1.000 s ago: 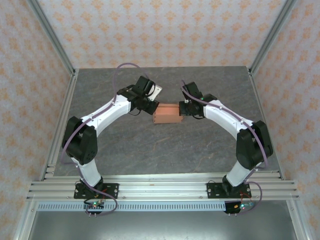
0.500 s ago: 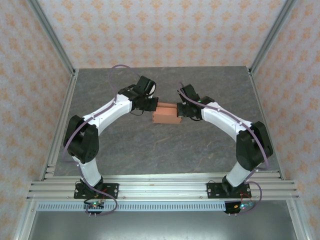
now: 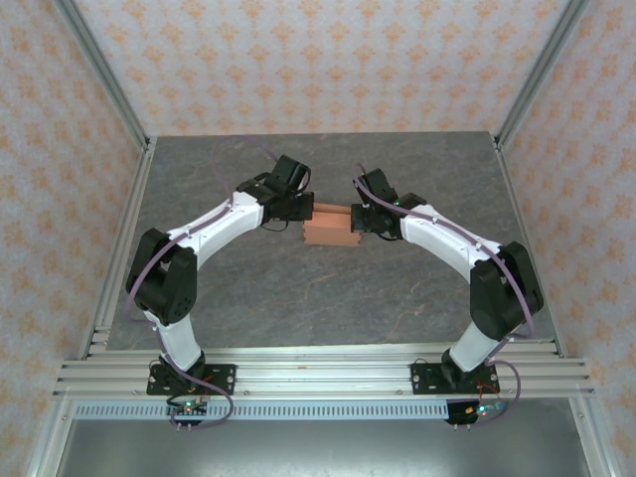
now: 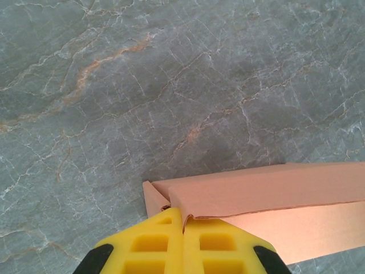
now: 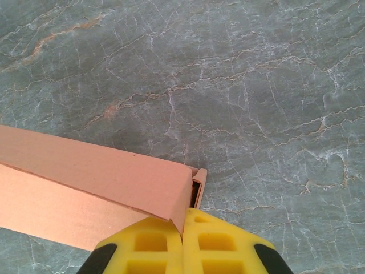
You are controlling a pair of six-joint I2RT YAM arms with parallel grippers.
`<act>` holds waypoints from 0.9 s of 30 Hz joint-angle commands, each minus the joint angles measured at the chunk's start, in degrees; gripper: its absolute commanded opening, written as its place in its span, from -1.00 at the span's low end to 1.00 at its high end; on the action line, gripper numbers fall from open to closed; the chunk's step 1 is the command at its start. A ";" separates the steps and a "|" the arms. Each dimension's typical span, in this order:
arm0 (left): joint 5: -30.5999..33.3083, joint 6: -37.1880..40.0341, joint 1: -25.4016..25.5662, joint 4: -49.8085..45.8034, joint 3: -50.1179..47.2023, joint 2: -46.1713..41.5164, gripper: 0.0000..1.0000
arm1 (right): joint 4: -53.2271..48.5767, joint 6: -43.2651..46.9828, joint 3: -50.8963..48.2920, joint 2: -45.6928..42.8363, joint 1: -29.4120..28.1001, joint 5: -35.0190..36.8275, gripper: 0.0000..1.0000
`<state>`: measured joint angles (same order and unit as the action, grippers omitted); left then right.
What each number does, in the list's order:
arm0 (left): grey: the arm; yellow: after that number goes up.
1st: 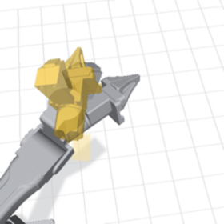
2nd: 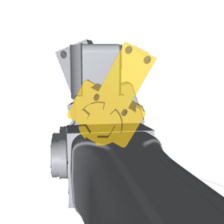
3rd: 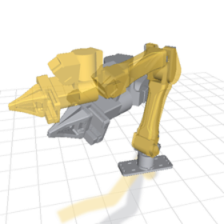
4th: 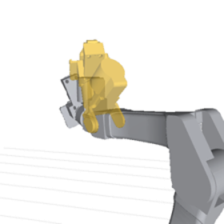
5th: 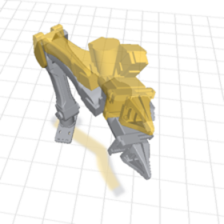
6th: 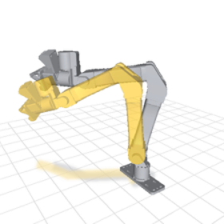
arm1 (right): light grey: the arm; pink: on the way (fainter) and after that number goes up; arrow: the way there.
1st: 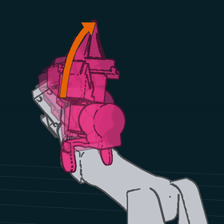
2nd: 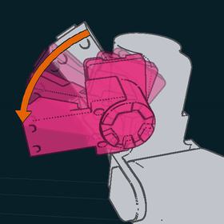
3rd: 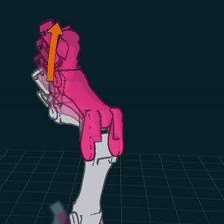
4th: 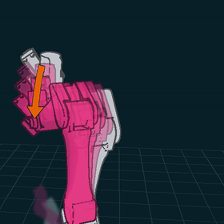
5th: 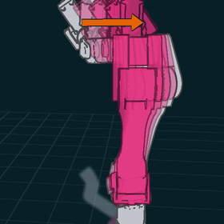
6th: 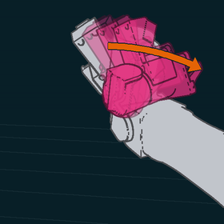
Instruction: Fold the paper box
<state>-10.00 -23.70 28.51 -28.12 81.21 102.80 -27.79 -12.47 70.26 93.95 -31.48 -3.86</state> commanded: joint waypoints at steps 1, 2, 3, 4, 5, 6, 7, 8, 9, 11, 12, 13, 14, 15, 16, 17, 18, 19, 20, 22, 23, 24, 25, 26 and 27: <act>1.31 -2.05 0.58 0.35 -1.48 -1.38 -1.00 | -1.72 -0.89 -1.20 -0.54 -0.42 0.34 -0.98; 1.59 -2.13 0.58 0.55 -1.76 -1.51 -1.00 | -1.61 -0.90 -1.22 -0.70 -0.42 0.46 -0.98; 2.01 -2.14 0.73 0.88 -2.15 -1.72 -1.00 | -1.65 -0.89 -1.26 -0.69 -0.42 0.50 -0.98; 2.53 -1.85 0.80 1.50 -2.85 -2.02 -1.00 | -1.65 -0.89 -1.34 -0.70 -0.42 0.61 -0.98; 3.40 -1.51 0.84 1.75 -3.42 -2.33 -1.00 | -1.74 -0.88 -1.40 -0.66 -0.42 0.69 -0.98; 4.02 -1.11 0.84 1.96 -3.87 -2.55 -1.00 | -1.67 -0.85 -1.56 -0.75 -0.49 0.82 -0.98; 4.42 -0.53 0.84 2.48 -4.63 -2.89 -1.00 | -1.49 -0.89 -1.78 -0.96 -0.43 0.96 -0.98; 4.84 -0.30 0.91 2.98 -5.38 -3.28 -1.00 | -1.33 -0.90 -2.01 -1.11 -0.43 1.17 -0.98; 5.11 0.25 1.06 3.66 -6.18 -3.62 -1.00 | -1.22 -0.97 -2.05 -1.20 -0.48 1.26 -0.98; 6.35 1.15 1.53 5.58 -8.24 -4.54 -1.00 | -0.59 -0.98 -2.49 -1.48 -0.42 1.59 -0.98; 6.59 1.37 1.75 6.45 -9.16 -4.92 -1.00 | -0.11 -1.06 -2.80 -1.60 -0.46 1.66 -0.98; 6.93 1.40 2.04 7.88 -10.44 -5.44 -1.00 | 0.52 -1.06 -3.23 -1.83 -0.42 1.58 -0.98; 7.60 1.46 2.53 9.29 -11.74 -5.95 -1.00 | 1.35 -1.07 -3.81 -2.13 -0.47 1.33 -0.99; 8.69 1.51 2.97 10.37 -12.88 -6.43 -1.00 | 2.24 -1.07 -4.35 -2.39 -0.44 1.23 -0.99; 9.78 1.56 3.53 11.66 -14.21 -6.97 -1.00 | 3.27 -0.88 -5.09 -2.71 -0.45 1.10 -0.99; 10.75 1.49 3.88 13.20 -15.68 -7.54 -1.00 | 4.29 -0.63 -5.82 -3.08 -0.44 1.18 -0.99; 11.49 1.16 4.16 14.41 -16.81 -7.89 -1.00 | 5.09 -0.54 -6.49 -3.35 -0.42 1.32 -0.99; 11.89 0.80 4.27 15.73 -17.76 -8.35 -1.00 | 6.18 -0.32 -7.24 -3.68 -0.42 1.39 -0.99; 12.25 0.44 4.42 16.74 -18.70 -8.60 -1.00 | 7.01 -0.18 -7.76 -3.88 -0.43 1.31 -0.99; 13.18 -0.35 4.72 17.23 -19.33 -8.63 -1.00 | 7.56 0.06 -8.13 -3.82 -0.42 1.40 -1.00; 13.98 -0.68 5.00 17.35 -19.46 -8.65 -1.00 | 7.45 0.08 -8.13 -3.66 -0.42 1.44 -1.00; 14.78 -0.71 5.34 17.90 -19.94 -8.77 -1.00 | 7.59 0.08 -8.29 -3.61 -0.42 1.48 -1.00; 15.68 -0.89 5.75 18.87 -20.63 -8.93 -1.00 | 8.12 0.16 -8.73 -3.68 -0.42 1.48 -1.00; 16.17 -1.17 6.00 19.81 -21.34 -9.12 -1.00 | 8.64 0.18 -9.43 -4.02 -0.42 1.57 -1.00; 16.47 -1.45 6.07 20.46 -22.06 -9.18 -1.00 | 9.11 0.25 -9.98 -4.13 -0.43 1.72 -1.00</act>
<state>2.68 -23.35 34.04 -6.85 61.98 94.13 -18.35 -12.40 62.67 90.56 -31.73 -3.49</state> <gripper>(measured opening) 0.043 0.038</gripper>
